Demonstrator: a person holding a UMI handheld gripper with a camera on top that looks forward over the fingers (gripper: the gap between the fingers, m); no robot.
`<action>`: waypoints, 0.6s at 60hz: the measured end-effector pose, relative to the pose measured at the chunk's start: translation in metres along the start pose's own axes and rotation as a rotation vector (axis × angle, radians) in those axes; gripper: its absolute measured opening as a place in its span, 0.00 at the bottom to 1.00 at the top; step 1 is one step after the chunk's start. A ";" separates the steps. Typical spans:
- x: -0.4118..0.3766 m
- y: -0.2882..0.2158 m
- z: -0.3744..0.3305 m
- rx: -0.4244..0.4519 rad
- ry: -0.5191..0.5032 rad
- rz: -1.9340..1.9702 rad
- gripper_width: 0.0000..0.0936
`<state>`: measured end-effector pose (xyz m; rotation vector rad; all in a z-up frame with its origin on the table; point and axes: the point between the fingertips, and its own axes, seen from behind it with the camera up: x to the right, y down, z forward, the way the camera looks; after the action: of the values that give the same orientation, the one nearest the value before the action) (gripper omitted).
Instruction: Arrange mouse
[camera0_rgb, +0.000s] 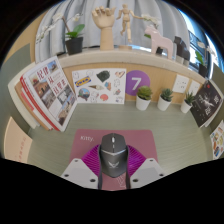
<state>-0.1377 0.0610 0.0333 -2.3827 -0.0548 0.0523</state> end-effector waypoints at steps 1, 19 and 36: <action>-0.001 0.006 0.004 -0.012 0.003 -0.005 0.33; 0.001 0.041 0.026 -0.067 0.016 -0.010 0.48; 0.004 0.004 -0.033 -0.034 0.029 0.020 0.91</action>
<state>-0.1319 0.0356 0.0539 -2.4173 -0.0180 0.0263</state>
